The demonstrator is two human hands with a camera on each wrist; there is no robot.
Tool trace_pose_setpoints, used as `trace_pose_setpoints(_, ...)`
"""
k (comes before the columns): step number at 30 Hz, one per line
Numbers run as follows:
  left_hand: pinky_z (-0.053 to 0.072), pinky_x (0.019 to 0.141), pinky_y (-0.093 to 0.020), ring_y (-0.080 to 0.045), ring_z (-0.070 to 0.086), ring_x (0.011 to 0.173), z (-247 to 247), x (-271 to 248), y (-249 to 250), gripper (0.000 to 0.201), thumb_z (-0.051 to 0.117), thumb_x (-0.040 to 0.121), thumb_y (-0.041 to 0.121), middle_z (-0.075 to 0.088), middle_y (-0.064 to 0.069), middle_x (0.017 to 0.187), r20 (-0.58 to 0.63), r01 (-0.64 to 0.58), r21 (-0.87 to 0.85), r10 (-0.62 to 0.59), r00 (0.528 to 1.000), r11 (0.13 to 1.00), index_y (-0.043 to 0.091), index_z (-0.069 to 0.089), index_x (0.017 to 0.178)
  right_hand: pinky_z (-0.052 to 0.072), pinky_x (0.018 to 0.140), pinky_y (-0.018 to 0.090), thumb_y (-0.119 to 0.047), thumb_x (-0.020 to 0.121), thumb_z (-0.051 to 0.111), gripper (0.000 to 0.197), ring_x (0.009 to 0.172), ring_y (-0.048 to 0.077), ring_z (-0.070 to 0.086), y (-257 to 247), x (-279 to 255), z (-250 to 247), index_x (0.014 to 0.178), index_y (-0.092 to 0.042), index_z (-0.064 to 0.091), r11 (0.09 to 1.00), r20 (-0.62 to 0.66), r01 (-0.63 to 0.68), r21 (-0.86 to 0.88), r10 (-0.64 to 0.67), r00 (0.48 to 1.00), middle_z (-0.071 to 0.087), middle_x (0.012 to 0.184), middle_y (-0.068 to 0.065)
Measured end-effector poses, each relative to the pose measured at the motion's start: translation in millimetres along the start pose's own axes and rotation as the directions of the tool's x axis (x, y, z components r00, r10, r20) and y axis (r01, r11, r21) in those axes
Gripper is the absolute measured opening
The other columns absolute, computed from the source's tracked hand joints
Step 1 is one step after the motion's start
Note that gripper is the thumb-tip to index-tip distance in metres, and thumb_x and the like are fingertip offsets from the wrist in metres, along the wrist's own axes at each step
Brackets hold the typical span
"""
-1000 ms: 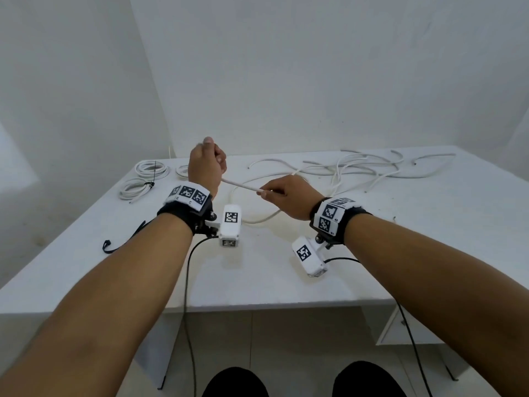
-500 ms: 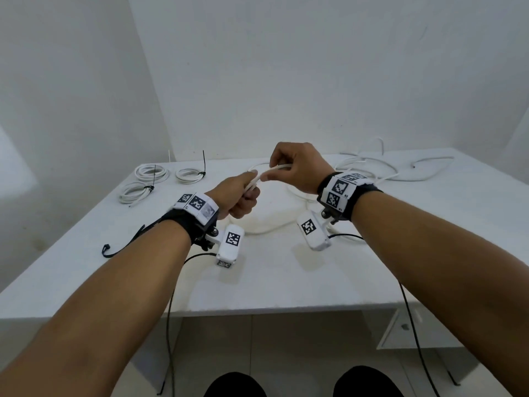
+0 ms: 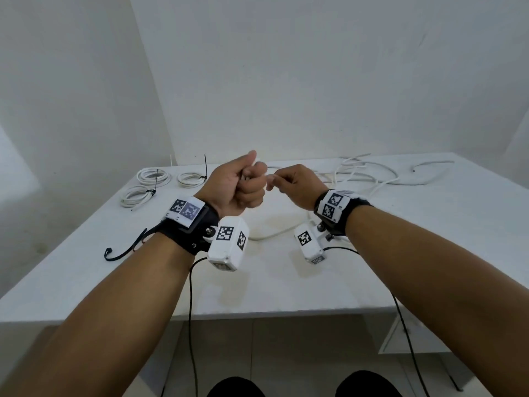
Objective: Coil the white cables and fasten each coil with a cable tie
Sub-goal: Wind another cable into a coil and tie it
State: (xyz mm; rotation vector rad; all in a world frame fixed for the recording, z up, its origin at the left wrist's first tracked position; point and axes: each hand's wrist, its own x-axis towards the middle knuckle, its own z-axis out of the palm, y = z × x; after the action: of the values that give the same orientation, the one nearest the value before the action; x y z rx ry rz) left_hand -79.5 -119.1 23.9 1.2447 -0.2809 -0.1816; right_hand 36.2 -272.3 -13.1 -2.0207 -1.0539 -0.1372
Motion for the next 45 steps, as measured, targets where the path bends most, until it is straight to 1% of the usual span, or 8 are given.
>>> trace_pose_setpoints(6, 0.018, 0.043, -0.023, -0.008, 0.018, 0.038, -2, 17, -1, 0.044, 0.025, 0.107, 0.037, 0.023, 0.008, 0.046, -0.374, -0.262, -0.001, 0.243, 0.895, 0.965, 0.019, 0.031, 0.067, 0.046, 0.068, 0.023, -0.039, 0.103, 0.044, 0.032, 0.081, 0.018, 0.065, -17, -18, 31, 0.104, -0.026, 0.073, 0.996, 0.217, 0.002, -0.085, 0.016, 0.976, 0.065, 0.078, -0.001)
trace_pose_setpoints(11, 0.021, 0.047, -0.026, -0.013, 0.023, 0.044, -30, 25, -9, 0.042, 0.029, 0.106, 0.03, 0.028, 0.006, 0.051, -0.562, -0.161, 0.506, 0.465, 0.684, 0.848, 0.019, 0.03, 0.065, 0.039, 0.062, 0.023, -0.034, 0.103, 0.044, 0.032, 0.063, -0.001, 0.05, -20, -27, 29, 0.123, -0.021, 0.065, 0.976, 0.319, 0.081, -0.204, -0.012, 0.948, 0.056, 0.072, -0.014)
trace_pose_setpoints(18, 0.036, 0.061, -0.032, -0.019, 0.045, 0.053, -36, 14, -26, 0.05, 0.031, 0.103, 0.032, 0.052, 0.0, 0.053, -0.447, 0.343, 0.826, 0.151, 0.882, 0.447, 0.012, 0.048, 0.06, 0.037, 0.061, 0.022, -0.023, 0.094, 0.063, 0.015, 0.056, -0.001, 0.048, -34, -21, 13, 0.101, -0.017, 0.074, 0.946, 0.271, 0.252, -0.202, -0.194, 0.943, 0.054, 0.064, -0.015)
trace_pose_setpoints(23, 0.023, 0.045, -0.024, -0.017, 0.028, 0.049, -28, 8, -30, 0.039, 0.033, 0.102, 0.028, 0.043, -0.004, 0.054, -0.399, 0.333, 0.624, -0.077, 0.914, 0.707, 0.015, 0.044, 0.067, 0.04, 0.057, 0.021, -0.028, 0.082, 0.079, 0.012, 0.055, 0.003, 0.049, -31, -12, -7, 0.082, -0.017, 0.073, 0.985, 0.137, 0.169, -0.047, -0.161, 0.977, 0.062, 0.062, -0.008)
trace_pose_setpoints(28, 0.011, 0.038, -0.02, -0.009, 0.015, 0.041, -20, 4, -24, 0.057, 0.023, 0.102, 0.053, 0.022, 0.003, 0.048, -0.26, 0.272, 0.314, -0.193, 0.946, 0.91, 0.017, 0.031, 0.06, 0.043, 0.063, 0.03, -0.024, 0.081, 0.08, 0.012, 0.064, 0.019, 0.053, -32, -5, -21, 0.081, -0.014, 0.074, 0.976, 0.038, 0.161, 0.149, -0.168, 0.985, 0.071, 0.076, 0.015)
trace_pose_setpoints(35, 0.008, 0.043, -0.025, -0.011, 0.008, 0.042, -9, -2, -17, 0.054, 0.028, 0.102, 0.047, 0.02, 0.01, 0.042, -0.154, 0.108, 0.174, -0.081, 0.985, 0.979, 0.024, 0.031, 0.053, 0.035, 0.058, 0.022, -0.029, 0.089, 0.071, 0.011, 0.056, 0.01, 0.04, -22, -3, -26, 0.088, -0.021, 0.079, 0.971, -0.034, 0.08, 0.226, -0.074, 0.997, 0.053, 0.058, -0.002)
trace_pose_setpoints(39, 0.014, 0.039, -0.022, -0.013, 0.005, 0.041, 3, -1, -15, 0.055, 0.026, 0.103, 0.046, 0.013, 0.008, 0.044, -0.149, 0.022, 0.07, -0.011, 0.989, 0.997, 0.024, 0.031, 0.053, 0.034, 0.051, 0.023, -0.036, 0.098, 0.057, 0.043, 0.048, 0.012, 0.036, -18, -13, -7, 0.056, -0.037, 0.066, 0.969, 0.012, 0.016, 0.245, -0.019, 1.0, 0.048, 0.055, 0.0)
trace_pose_setpoints(45, 0.016, 0.037, -0.021, -0.012, 0.006, 0.038, 16, 0, 2, 0.059, 0.024, 0.102, 0.049, 0.02, 0.009, 0.038, -0.147, -0.188, -0.166, 0.164, 0.975, 0.968, 0.023, 0.037, 0.05, 0.033, 0.047, 0.019, -0.036, 0.103, 0.048, 0.054, 0.045, 0.012, 0.035, -24, -21, 6, 0.053, -0.046, 0.063, 0.968, 0.053, -0.02, 0.251, 0.006, 0.999, 0.044, 0.055, 0.003)
